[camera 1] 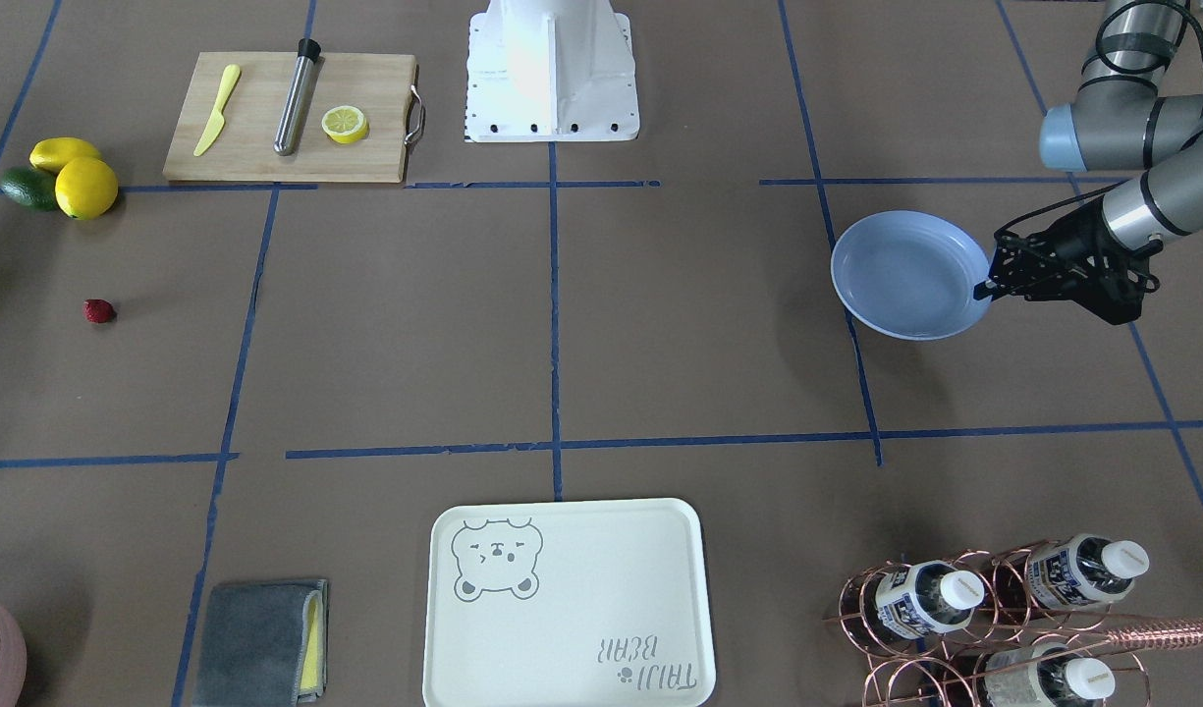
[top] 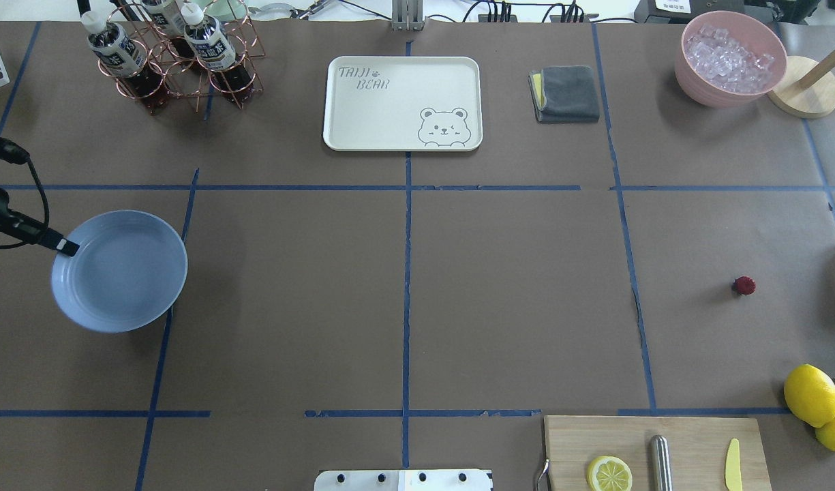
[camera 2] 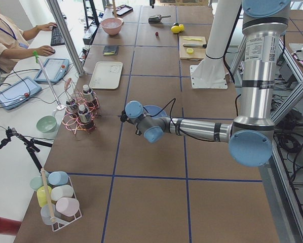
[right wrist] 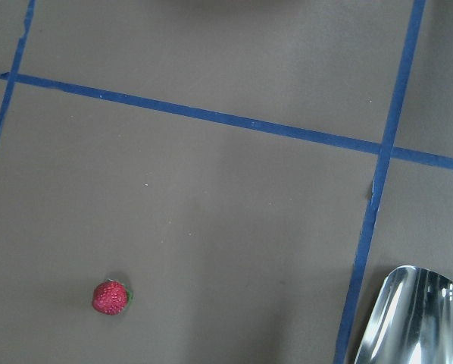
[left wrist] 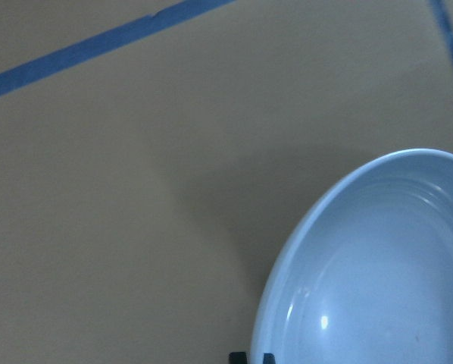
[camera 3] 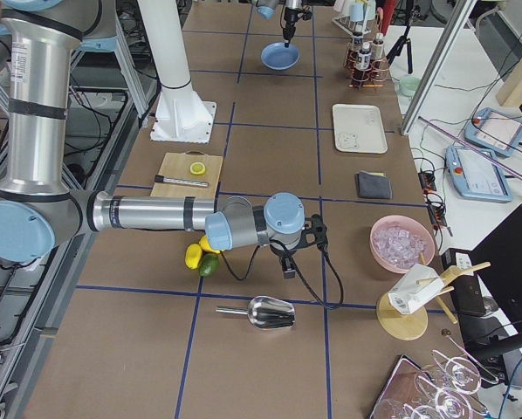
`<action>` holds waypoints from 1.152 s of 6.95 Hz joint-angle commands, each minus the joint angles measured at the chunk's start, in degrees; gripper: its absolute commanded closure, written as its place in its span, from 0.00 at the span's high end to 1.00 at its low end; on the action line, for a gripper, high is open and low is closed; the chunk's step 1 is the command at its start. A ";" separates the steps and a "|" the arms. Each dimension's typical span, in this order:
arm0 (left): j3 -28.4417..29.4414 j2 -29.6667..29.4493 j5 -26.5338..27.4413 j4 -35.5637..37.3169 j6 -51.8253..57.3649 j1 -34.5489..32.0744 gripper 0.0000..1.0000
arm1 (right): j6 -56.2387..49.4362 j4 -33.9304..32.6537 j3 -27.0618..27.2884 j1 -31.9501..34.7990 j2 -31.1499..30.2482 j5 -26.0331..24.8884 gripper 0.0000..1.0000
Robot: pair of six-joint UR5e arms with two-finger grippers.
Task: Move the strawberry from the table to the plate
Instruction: 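Grip the plate rim with the left gripper and lift it, then carry the plate with the left gripper to the table center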
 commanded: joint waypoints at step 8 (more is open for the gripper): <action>9.00 -28.25 29.64 -10.65 -46.94 30.13 0.00 | 0.00 0.03 -0.13 0.00 0.16 3.09 1.00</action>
